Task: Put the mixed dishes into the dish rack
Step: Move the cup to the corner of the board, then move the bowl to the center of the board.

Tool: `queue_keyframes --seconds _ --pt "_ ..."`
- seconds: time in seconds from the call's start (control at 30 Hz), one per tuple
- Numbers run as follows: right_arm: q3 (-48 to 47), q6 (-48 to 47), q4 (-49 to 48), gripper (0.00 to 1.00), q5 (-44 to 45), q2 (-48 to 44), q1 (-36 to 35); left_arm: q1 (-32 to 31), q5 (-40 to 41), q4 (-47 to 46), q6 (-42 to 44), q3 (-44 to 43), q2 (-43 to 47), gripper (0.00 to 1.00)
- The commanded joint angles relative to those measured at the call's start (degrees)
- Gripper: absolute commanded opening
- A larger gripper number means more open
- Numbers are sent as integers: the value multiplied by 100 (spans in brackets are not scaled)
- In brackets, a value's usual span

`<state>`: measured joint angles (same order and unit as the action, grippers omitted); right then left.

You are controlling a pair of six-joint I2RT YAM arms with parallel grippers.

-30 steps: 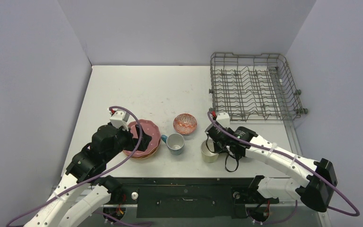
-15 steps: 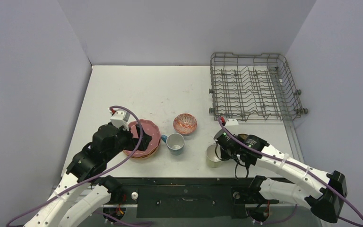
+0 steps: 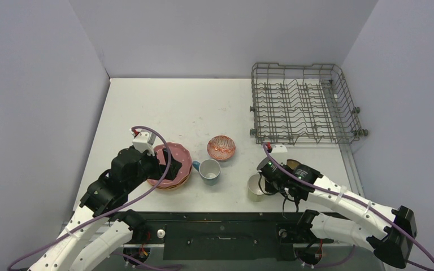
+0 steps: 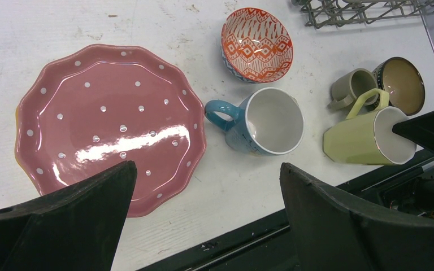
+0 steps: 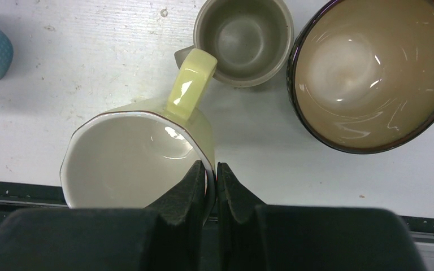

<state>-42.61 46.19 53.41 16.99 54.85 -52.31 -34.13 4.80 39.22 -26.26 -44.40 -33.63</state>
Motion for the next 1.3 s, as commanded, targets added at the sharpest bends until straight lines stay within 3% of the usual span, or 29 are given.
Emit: queue_keyframes --seconds 0.0,0.47,0.87,1.27 --pt "4 148 -258 0 224 -81 -86 35 4 -274 68 -12 -22 96" --pt "-577 99 169 26 545 -53 -146 38 4 -274 68 -10 -4 96" --pt "-1632 -155 518 34 953 168 -143 38 -7 -270 77 -12 -1 96" --pt "-2644 -529 -16 42 913 1190 -118 38 -6 -256 73 -14 33 96"
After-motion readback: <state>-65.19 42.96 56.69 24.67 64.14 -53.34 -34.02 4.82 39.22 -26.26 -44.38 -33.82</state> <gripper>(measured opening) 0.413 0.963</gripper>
